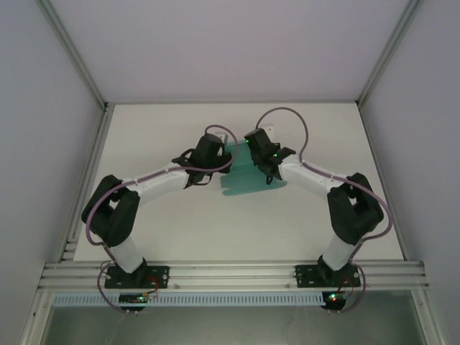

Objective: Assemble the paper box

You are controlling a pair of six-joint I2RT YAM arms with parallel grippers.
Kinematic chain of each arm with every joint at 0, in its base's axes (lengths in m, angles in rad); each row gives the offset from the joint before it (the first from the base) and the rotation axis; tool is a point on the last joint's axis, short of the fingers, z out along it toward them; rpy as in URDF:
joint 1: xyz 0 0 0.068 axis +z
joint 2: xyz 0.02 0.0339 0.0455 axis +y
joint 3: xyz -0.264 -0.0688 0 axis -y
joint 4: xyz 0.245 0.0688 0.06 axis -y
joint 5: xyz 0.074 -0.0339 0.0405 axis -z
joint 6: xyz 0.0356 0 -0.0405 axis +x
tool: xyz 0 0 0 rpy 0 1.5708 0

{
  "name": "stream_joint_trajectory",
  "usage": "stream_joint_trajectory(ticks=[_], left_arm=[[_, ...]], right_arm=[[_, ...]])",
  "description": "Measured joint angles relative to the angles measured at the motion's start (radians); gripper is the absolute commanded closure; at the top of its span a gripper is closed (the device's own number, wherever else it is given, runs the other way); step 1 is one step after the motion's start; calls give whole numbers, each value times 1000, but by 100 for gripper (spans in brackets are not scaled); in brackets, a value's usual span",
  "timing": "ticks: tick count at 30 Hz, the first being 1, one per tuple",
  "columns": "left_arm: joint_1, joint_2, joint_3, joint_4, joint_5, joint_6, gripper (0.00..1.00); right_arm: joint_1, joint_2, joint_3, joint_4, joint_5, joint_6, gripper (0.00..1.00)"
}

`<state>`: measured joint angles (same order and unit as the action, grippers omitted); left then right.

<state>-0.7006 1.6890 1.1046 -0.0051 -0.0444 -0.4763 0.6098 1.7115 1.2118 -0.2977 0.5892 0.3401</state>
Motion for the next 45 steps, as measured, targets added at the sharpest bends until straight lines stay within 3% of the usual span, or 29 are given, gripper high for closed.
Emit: stream_joint_trajectory(ticks=[4, 8, 12, 18, 21, 28, 42, 45], left_arm=[[-8, 0, 6, 4, -5, -8, 100], [-26, 0, 17, 5, 3, -12, 100], [-27, 0, 19, 2, -2, -14, 100], [-22, 0, 20, -58, -5, -7, 100], [-22, 0, 20, -50, -6, -7, 100], [-18, -1, 20, -29, -19, -7, 100], [-13, -1, 20, -63, -35, -3, 100], [-13, -1, 20, -71, -39, -3, 100]], right_arm=[[20, 62, 82, -119, 115, 112, 83], [24, 109, 142, -235, 197, 242, 83], [29, 99, 109, -175, 199, 230, 84], [-47, -68, -245, 317, -128, 66, 78], [-109, -110, -314, 446, -280, 21, 72], [-148, -135, -319, 464, -365, -28, 63], [-164, -135, -324, 432, -501, -35, 66], [-166, -135, -323, 412, -512, -38, 58]])
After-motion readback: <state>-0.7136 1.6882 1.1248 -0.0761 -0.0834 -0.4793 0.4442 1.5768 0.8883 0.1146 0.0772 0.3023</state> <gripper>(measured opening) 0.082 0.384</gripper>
